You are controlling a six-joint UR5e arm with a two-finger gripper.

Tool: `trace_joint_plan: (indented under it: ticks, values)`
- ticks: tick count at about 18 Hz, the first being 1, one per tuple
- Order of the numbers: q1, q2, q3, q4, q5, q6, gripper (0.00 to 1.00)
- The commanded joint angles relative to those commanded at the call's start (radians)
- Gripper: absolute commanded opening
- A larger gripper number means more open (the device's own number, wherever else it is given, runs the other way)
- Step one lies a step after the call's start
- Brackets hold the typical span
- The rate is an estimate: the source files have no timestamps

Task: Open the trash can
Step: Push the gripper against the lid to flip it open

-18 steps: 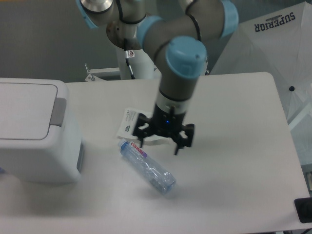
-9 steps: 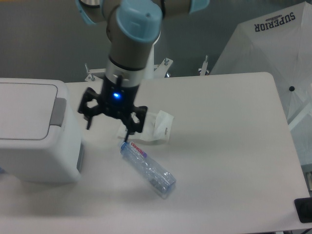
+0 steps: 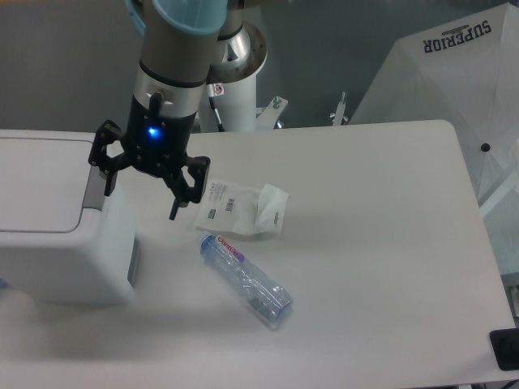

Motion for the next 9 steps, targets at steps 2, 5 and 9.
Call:
trace_joint_plan:
  ticks: [2, 5, 9]
  values:
    - [-0.014, 0.0, -0.014, 0.002, 0.005, 0.0, 1.0]
    - [-0.015, 0.0, -0.026, 0.002, 0.008, 0.0, 1.0]
    - [-0.017, 0.002, -0.041, 0.003, 0.009, 0.0, 1.0]
